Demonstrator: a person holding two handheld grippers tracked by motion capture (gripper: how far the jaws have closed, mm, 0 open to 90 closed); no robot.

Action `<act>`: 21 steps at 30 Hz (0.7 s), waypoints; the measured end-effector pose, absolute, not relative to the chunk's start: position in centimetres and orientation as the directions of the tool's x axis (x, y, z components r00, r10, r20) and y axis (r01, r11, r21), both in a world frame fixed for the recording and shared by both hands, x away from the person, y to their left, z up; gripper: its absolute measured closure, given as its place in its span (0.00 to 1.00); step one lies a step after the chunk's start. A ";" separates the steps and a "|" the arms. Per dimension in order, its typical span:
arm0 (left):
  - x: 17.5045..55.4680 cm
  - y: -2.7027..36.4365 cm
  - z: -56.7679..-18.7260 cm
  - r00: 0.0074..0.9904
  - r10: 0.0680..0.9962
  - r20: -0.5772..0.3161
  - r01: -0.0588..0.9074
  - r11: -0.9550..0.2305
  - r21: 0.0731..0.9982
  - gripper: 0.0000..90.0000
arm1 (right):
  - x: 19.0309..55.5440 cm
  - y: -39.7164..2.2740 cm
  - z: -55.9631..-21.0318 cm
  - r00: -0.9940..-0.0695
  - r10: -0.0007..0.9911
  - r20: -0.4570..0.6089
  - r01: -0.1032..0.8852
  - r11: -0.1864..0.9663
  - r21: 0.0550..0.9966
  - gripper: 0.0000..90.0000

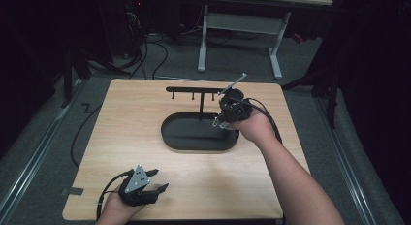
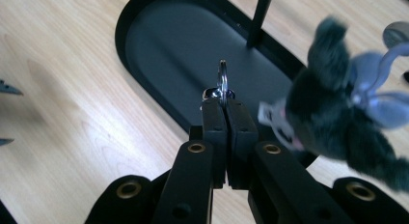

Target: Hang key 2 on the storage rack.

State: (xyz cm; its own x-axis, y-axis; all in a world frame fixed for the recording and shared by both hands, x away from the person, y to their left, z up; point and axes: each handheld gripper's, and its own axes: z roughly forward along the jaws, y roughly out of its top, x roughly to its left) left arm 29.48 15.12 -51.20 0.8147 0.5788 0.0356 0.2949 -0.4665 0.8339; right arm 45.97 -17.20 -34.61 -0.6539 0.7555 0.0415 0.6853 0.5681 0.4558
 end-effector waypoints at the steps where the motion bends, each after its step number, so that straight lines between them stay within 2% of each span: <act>1: 29.5 15.1 -51.2 0.815 0.578 0.036 0.295 -0.468 0.833 0.43 | 46.2 -17.1 -34.5 -0.651 0.758 0.038 0.687 0.567 0.455 0.99; 21: 29.6 15.3 -51.2 0.814 0.579 0.037 0.295 -0.468 0.833 0.43 | 50.0 -16.1 -33.5 -0.617 0.786 0.046 0.706 0.526 0.474 0.99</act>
State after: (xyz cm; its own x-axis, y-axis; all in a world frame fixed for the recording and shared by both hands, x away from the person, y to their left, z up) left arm 29.57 15.30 -51.22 0.8143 0.5792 0.0371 0.2950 -0.4681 0.8330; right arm 49.95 -16.13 -33.49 -0.6165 0.7860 0.0459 0.7062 0.5263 0.4736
